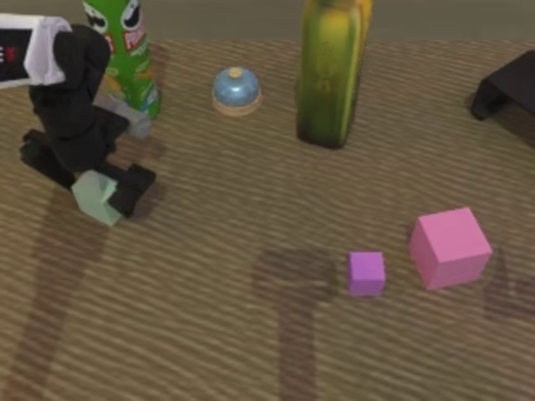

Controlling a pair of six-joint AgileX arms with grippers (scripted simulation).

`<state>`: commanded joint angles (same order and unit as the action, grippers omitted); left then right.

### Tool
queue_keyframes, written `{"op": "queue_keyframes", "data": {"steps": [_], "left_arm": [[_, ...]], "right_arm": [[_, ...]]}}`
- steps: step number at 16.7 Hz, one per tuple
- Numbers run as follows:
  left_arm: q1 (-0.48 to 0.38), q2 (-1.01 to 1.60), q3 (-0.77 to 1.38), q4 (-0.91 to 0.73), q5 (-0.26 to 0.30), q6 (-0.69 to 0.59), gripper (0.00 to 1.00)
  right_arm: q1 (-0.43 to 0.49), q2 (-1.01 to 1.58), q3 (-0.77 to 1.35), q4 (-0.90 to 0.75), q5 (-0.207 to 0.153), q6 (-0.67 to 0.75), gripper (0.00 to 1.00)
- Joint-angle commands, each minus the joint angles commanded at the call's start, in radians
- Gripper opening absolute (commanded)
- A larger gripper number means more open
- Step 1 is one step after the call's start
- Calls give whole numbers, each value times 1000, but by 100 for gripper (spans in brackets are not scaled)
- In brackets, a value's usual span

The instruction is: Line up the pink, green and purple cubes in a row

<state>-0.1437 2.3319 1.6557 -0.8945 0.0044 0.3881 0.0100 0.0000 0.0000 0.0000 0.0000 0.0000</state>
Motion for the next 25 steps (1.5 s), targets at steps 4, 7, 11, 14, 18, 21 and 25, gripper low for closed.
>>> {"op": "queue_keyframes", "data": {"steps": [4,7,11,14,18,21,25], "left_arm": [[0,0,0,0,0,0,55],[0,0,0,0,0,0,32],[0,0,0,0,0,0,2],[0,0,0,0,0,0,0],[0,0,0,0,0,0,0],[0,-25,8,-13,7,-3,0],[11,-61,83,-131,8,-5,0]], "right_arm": [[0,0,0,0,0,0,100],[0,0,0,0,0,0,100],[0,0,0,0,0,0,100],[0,0,0,0,0,0,100],[0,0,0,0,0,0,100],[0,0,0,0,0,0,100],[0,0,0,0,0,0,100]]}}
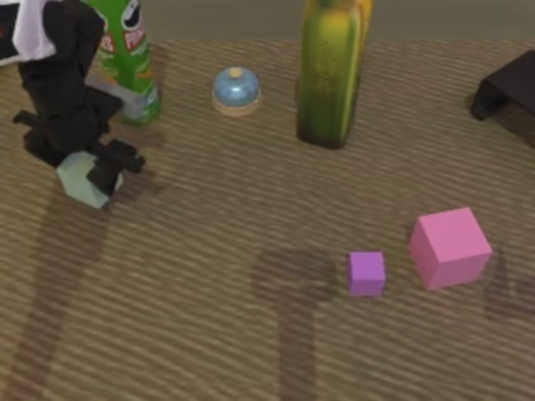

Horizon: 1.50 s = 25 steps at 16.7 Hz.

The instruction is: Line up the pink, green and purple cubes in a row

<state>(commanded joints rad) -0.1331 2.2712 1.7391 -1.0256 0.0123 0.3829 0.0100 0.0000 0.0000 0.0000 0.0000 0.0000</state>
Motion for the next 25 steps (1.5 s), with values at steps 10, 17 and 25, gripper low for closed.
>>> {"op": "queue_keyframes", "data": {"steps": [10,17,25], "left_arm": [[-6,-41,71,-109,-2,-13,0],[-214,-12,129,-152,-8,-360,0],[-554,-3,175,-207,-16,-1000,0]], "right_arm": [[0,0,0,0,0,0,100],[0,0,0,0,0,0,100],[0,0,0,0,0,0,100]]}}
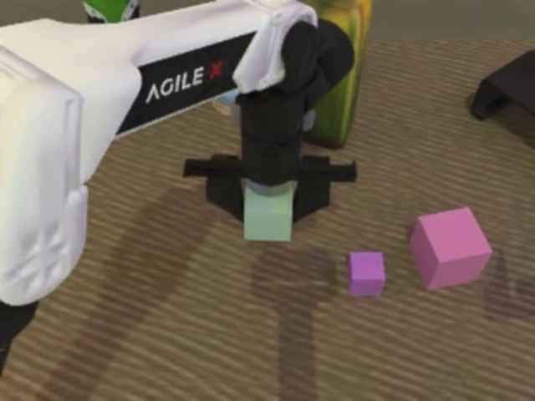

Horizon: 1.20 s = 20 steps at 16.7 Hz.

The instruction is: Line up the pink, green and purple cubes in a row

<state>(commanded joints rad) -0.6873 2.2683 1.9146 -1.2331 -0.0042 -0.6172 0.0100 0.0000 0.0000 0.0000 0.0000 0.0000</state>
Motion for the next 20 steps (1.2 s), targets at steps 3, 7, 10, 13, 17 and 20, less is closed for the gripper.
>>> {"op": "queue_keyframes", "data": {"steps": [3,7,10,13,17,20], "left_arm": [[-83,-14,8,-2,-5,-130,0],[-108,-21,10,-2,-7,-164,0],[-104,-16,5,2,-7,-160,0],[-103,0,-48,75,-6,-159,0],[-103,36,-149,220,-6,-159,0],[-103,43,-165,237,-7,-159,0]], "right_arm": [[0,0,0,0,0,0,100],[0,0,0,0,0,0,100],[0,0,0,0,0,0,100],[0,0,0,0,0,0,100],[0,0,0,0,0,0,100],[0,0,0,0,0,0,100]]}}
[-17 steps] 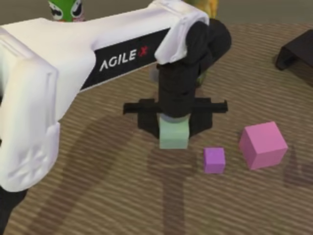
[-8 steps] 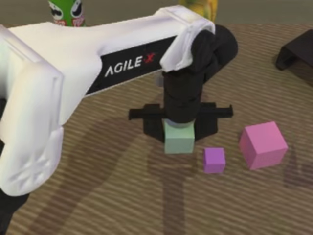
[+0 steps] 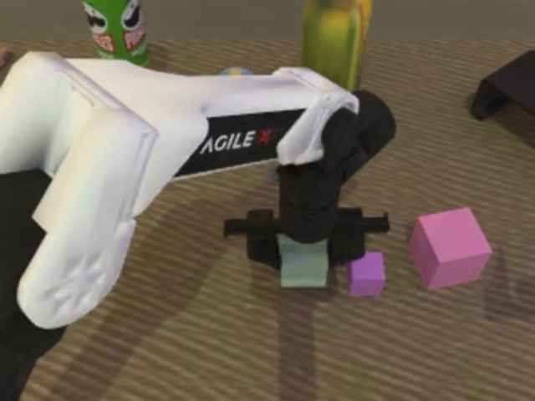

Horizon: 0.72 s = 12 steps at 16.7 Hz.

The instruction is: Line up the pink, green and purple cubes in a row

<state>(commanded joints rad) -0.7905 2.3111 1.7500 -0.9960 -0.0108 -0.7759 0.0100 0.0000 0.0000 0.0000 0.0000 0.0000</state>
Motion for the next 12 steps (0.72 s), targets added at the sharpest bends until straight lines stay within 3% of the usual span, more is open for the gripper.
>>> {"op": "queue_keyframes", "data": {"steps": [2,12], "left_arm": [[0,0,0,0,0,0,0],[0,0,0,0,0,0,75]], "right_arm": [[0,0,0,0,0,0,100],[0,0,0,0,0,0,100]]}}
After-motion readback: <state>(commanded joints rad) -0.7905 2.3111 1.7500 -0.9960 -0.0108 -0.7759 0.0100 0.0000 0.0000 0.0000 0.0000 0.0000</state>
